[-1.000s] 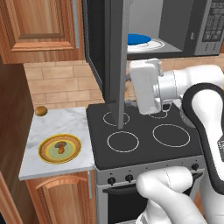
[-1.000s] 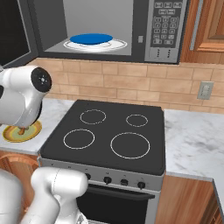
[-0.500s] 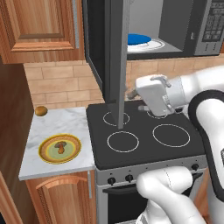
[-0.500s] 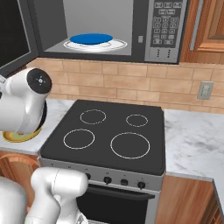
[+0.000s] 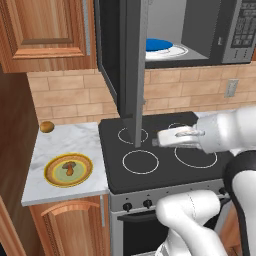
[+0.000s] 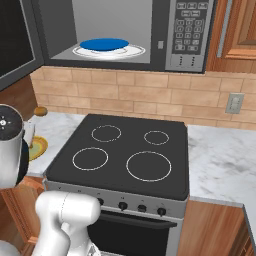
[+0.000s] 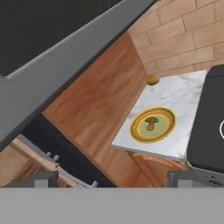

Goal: Pick the mushroom from the counter and place it in the microwave. Then turn on the microwave.

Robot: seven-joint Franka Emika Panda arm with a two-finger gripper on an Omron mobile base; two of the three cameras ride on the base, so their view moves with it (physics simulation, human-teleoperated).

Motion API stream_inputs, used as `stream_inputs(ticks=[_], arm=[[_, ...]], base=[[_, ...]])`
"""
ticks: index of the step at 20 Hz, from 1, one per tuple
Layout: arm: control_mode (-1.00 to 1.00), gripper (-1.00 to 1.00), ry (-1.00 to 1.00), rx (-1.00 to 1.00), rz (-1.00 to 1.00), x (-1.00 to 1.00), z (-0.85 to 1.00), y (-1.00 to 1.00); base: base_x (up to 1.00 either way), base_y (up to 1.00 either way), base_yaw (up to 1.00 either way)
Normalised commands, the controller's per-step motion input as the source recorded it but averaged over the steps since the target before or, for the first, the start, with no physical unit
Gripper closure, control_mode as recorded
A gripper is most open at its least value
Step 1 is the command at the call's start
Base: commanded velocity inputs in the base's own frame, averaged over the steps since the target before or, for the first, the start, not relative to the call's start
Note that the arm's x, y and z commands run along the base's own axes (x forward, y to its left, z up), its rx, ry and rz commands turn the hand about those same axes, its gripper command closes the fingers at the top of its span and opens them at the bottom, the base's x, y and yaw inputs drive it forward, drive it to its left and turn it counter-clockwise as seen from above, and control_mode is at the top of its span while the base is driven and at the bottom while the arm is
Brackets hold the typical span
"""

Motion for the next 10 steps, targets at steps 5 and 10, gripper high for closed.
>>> stream_inputs(ticks=[5,10], arm=[[-1.00,-1.00,-0.20,-0.15,-0.04,-0.51,-0.01,0.21],[-1.00,-1.00,-0.20,-0.20,-0.06,-0.30,-0.04,0.54]], base=[[0.00,0.00,0.00],[0.00,0.00,0.00]])
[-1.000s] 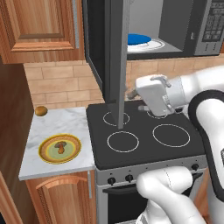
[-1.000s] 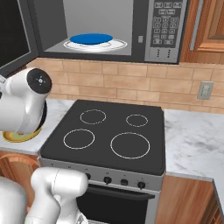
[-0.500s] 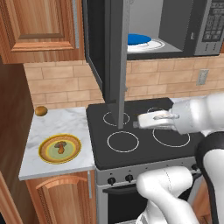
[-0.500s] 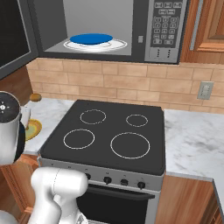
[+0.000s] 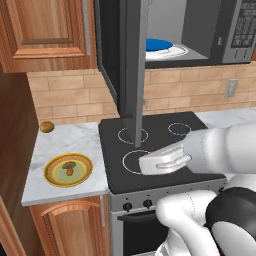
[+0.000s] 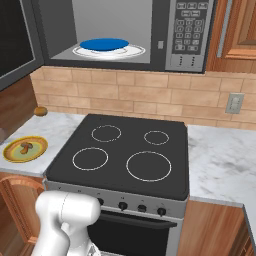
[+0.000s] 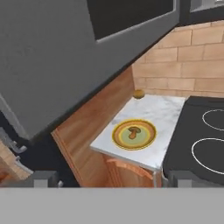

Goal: Pick the mushroom from the counter and place it in the microwave. Then turn on the microwave.

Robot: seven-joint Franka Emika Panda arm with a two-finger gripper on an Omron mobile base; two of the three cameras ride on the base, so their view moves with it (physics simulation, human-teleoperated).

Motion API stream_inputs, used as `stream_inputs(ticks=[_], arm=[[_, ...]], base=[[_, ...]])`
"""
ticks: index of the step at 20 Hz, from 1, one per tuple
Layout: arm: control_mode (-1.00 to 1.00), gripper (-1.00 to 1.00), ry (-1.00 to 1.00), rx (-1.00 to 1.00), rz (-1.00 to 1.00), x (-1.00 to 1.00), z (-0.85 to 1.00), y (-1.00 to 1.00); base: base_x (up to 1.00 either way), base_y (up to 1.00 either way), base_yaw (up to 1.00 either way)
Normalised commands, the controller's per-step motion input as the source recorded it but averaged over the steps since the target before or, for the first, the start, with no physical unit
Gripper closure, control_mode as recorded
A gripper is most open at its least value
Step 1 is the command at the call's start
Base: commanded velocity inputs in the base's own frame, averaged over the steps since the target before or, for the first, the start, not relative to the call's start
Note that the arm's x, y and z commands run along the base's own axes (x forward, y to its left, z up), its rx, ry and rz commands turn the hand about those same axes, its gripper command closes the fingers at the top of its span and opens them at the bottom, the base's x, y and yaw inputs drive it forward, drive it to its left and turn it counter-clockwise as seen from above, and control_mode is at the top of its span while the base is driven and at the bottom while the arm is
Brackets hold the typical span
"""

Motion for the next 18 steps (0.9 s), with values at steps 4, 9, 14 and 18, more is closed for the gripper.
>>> stream_inputs(ticks=[4,9,14,18], arm=[[-1.00,-1.00,-0.22,-0.20,-0.09,-0.20,-0.18,0.75],[-1.00,-1.00,-0.23,-0.18,-0.11,-0.05,-0.17,0.71],[-1.00,-1.00,-0.18,-0.14,-0.12,0.10,-0.22,0.49],[-1.00,-1.00,-0.09,-0.07,-0.10,0.32,-0.28,0.32]], base=[[0.00,0.00,0.00],[0.00,0.00,0.00],[0.00,0.00,0.00],[0.00,0.00,0.00]])
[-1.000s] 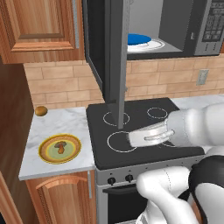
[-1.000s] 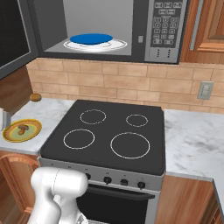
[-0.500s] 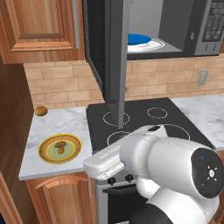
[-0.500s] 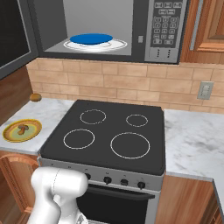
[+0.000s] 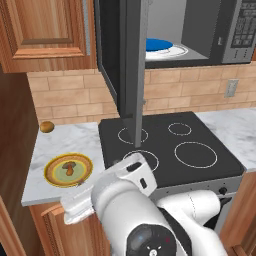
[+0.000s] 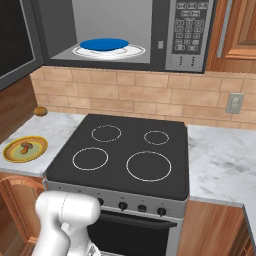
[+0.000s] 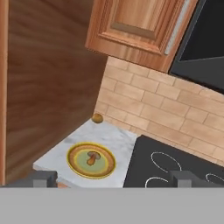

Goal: Pick the mushroom from the counter and place it in the microwave. Then turn on the microwave.

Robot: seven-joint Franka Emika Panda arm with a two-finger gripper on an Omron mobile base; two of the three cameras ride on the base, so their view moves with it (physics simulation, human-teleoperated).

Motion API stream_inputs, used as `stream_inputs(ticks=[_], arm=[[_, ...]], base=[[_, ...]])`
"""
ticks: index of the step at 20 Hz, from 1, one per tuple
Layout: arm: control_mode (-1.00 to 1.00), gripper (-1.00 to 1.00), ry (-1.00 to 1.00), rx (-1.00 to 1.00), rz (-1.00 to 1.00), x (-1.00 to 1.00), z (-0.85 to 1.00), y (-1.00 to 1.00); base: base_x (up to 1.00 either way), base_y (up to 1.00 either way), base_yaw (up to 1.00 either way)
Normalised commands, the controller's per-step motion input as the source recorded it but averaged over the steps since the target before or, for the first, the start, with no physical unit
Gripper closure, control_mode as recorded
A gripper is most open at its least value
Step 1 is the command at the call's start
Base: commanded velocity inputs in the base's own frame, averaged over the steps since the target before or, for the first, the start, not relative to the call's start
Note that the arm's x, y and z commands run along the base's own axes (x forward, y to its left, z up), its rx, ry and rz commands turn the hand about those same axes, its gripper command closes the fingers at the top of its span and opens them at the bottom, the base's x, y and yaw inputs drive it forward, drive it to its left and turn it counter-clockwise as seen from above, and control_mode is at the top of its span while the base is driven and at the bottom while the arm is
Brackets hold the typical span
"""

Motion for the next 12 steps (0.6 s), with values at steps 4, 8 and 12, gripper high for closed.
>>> stream_inputs(ticks=[4,8,12], arm=[[-1.00,-1.00,0.00,-0.01,-0.14,0.39,-0.14,0.24],[-1.00,-1.00,0.08,0.00,-0.15,0.47,-0.11,0.19],[-1.00,-1.00,0.13,0.00,-0.12,0.43,-0.14,0.12]], base=[[0.00,0.00,0.00],[0.00,0.00,0.00],[0.00,0.00,0.00]])
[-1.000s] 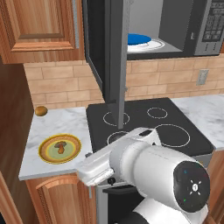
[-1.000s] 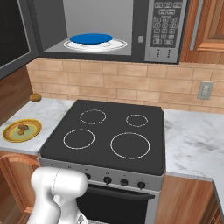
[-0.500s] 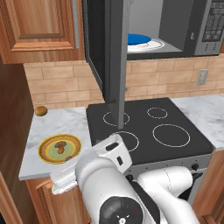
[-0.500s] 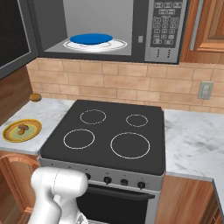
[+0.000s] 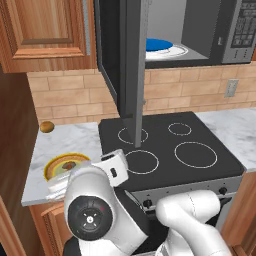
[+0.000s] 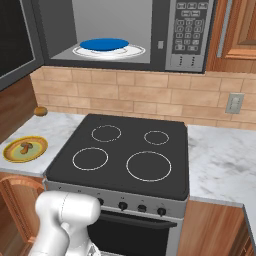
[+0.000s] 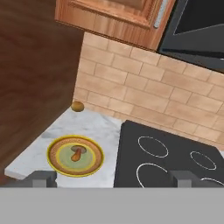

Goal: Pick the mushroom from the counter and place it in the microwave. Then turn on the microwave.

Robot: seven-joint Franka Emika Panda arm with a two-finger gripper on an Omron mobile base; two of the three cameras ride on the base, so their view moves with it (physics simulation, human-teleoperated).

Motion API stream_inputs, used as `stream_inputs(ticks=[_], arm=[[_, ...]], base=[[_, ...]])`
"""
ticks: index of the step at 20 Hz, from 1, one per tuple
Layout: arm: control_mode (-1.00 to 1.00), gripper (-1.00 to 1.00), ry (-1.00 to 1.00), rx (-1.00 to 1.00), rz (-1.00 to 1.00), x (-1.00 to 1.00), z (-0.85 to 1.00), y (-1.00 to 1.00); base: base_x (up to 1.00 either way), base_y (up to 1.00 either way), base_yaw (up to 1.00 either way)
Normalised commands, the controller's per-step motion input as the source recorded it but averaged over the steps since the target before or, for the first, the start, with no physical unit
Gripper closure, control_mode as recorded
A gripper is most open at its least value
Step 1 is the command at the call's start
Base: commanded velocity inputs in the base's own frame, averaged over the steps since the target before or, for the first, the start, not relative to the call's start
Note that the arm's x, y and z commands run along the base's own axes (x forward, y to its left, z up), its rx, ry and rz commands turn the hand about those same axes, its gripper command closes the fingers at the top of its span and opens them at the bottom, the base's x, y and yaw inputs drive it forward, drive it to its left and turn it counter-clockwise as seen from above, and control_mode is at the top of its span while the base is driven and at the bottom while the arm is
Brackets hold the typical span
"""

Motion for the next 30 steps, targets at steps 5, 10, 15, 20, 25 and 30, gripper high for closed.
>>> stream_inputs(ticks=[5,10,15,20,25,30], arm=[[-1.00,-1.00,0.20,0.01,-0.05,0.47,-0.26,0.06],[-1.00,-1.00,0.15,0.00,0.00,0.41,-0.35,0.07],[-1.00,-1.00,0.11,0.00,0.00,0.40,-0.42,0.01],[-1.00,-1.00,0.10,0.03,0.00,0.35,-0.33,0.01],[-1.00,-1.00,0.08,0.02,0.00,0.39,-0.32,0.09],[-1.00,-1.00,0.07,0.00,0.00,0.36,-0.33,0.08]], base=[[0.00,0.00,0.00],[0.00,0.00,0.00],[0.00,0.00,0.00],[0.00,0.00,0.00],[0.00,0.00,0.00],[0.00,0.00,0.00]])
